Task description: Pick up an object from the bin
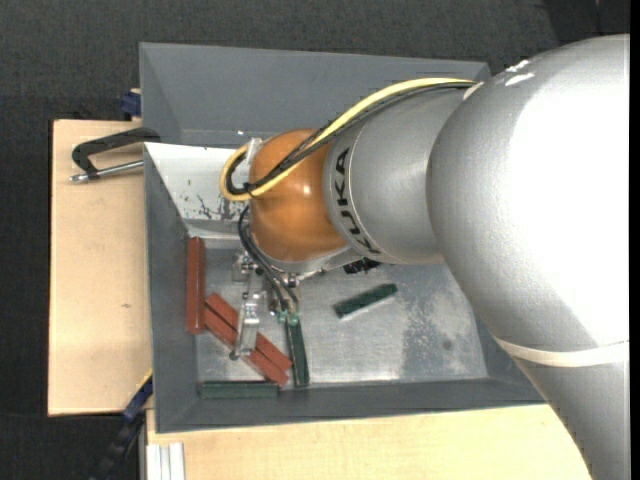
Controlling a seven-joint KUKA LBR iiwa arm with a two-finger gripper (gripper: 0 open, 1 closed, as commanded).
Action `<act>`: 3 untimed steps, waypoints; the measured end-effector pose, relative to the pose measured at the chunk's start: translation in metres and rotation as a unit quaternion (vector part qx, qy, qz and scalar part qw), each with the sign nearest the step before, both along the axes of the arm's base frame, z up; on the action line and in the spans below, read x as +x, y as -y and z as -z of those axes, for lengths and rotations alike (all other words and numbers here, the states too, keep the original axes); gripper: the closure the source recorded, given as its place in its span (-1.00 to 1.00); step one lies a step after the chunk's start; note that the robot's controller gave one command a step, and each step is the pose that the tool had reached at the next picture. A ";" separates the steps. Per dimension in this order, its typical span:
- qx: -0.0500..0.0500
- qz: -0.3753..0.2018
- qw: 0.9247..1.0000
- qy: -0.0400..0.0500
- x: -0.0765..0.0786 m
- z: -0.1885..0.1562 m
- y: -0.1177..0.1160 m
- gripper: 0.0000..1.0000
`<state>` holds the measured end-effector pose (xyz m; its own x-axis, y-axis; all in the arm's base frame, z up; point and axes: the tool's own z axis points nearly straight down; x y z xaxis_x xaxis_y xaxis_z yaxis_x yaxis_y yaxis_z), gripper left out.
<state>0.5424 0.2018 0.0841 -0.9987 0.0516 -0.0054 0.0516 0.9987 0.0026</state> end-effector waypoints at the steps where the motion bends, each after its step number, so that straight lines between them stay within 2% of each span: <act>1: 0.001 0.160 0.987 -0.001 0.031 0.012 0.001 1.00; 2: 0.001 0.161 0.987 -0.001 0.031 0.012 0.002 1.00; 3: 0.001 0.175 0.985 -0.001 0.060 -0.112 0.015 1.00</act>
Offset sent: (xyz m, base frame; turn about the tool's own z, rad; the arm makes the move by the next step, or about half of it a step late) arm 0.0000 0.0000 0.0000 0.0000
